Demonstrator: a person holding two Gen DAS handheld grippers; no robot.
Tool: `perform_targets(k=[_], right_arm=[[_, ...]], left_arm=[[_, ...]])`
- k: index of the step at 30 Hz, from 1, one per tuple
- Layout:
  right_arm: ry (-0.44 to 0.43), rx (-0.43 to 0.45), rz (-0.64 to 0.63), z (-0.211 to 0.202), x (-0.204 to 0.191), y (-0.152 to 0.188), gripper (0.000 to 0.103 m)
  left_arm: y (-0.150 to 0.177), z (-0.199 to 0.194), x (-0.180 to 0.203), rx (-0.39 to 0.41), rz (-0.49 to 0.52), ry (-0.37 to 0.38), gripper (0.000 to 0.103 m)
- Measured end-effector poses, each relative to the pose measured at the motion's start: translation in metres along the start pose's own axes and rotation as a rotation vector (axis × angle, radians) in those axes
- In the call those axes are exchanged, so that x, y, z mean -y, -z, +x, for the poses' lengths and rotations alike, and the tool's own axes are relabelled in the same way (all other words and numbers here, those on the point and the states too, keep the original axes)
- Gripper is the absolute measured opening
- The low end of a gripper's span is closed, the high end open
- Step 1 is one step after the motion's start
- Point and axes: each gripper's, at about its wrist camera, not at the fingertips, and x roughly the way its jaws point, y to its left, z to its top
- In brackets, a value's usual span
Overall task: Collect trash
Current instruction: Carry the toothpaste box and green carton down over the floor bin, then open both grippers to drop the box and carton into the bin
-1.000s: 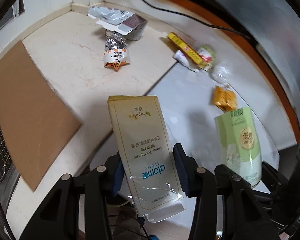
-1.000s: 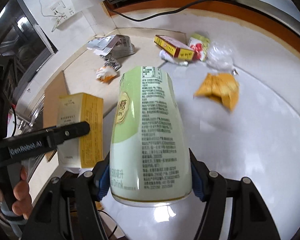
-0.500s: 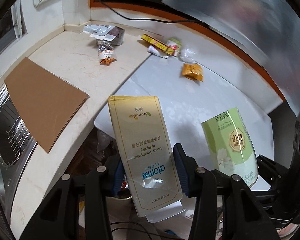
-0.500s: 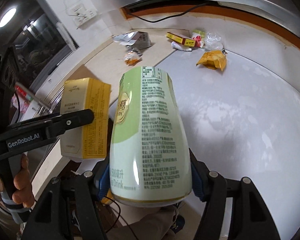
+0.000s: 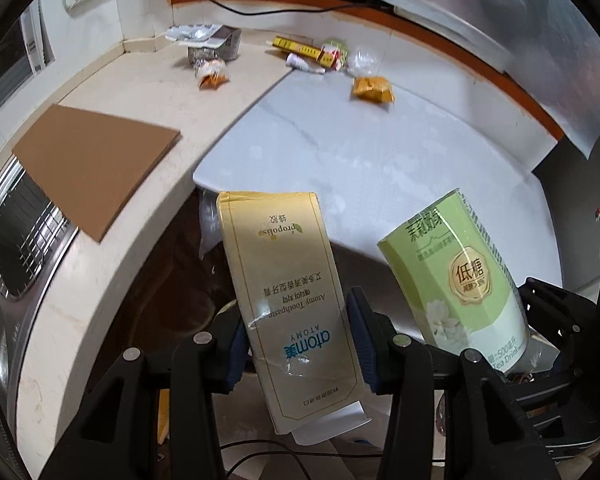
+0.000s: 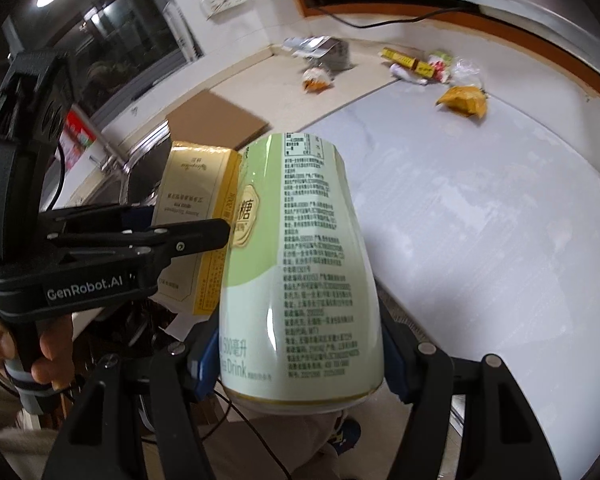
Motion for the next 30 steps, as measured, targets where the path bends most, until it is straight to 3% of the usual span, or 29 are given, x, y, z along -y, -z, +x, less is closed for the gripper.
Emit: perform_targets(k=[9, 16, 24, 30], right_arm=[[0.011, -0.045, -0.018, 0.033, -0.008, 0.041, 0.066], [0.034, -0.095, -0.007, 0.08, -0.01, 0.076, 0.066], [0.064, -0.26, 0.118, 0.19, 0.01, 0.11, 0.066], [0.107, -0.336, 0.176, 0.283, 0.033, 0.126, 0.066]], left_arm=[[0.045, 0.027, -0.02, -0.039, -0.034, 0.02, 0.044], [0.077, 0.075, -0.04, -0.101, -0.053, 0.038, 0.044], [0.111, 0.182, -0.068, -0.21, -0.059, 0.028, 0.044], [0.122, 0.272, -0.093, -0.267, -0.038, 0.003, 0.044]])
